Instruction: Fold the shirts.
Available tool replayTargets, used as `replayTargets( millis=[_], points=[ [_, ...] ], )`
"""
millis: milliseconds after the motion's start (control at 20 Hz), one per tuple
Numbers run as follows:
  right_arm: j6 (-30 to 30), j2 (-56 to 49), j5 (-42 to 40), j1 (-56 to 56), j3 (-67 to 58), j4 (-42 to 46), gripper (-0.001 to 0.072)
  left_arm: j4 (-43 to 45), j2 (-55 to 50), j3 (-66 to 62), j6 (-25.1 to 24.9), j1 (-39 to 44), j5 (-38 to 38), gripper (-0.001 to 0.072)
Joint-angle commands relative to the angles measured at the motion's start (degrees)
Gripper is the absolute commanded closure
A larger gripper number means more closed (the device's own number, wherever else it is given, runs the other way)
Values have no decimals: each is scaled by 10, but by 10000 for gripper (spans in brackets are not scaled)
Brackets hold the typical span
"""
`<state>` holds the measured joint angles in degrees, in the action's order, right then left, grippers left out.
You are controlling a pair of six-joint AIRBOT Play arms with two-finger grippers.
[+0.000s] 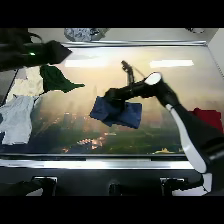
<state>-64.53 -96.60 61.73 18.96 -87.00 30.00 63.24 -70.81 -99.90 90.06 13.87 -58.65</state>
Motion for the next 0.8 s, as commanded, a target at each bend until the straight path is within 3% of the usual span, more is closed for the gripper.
replayTargets(
  millis=[0, 200, 450, 550, 650, 750],
  points=[
    [31, -63, -40, 45, -1, -78, -6, 9, 61, 0, 0, -13, -12, 670],
    [26, -20, 35, -28, -1, 46, -3, 9, 63, 6, -14, -13, -34, 670],
    [-70, 42, 192, -195, 5, 403, 19, 14, 61, 37, -18, -13, -34, 669],
    [-82, 42, 194, -233, 57, 393, 32, 14, 60, 47, -18, -13, -33, 670],
    [-75, 42, 118, -240, 142, 299, 90, 14, 59, 55, -18, -13, -33, 670],
    [-61, 40, 10, -231, 213, 209, 90, 13, 59, 59, -18, -13, -33, 669]
  ],
)
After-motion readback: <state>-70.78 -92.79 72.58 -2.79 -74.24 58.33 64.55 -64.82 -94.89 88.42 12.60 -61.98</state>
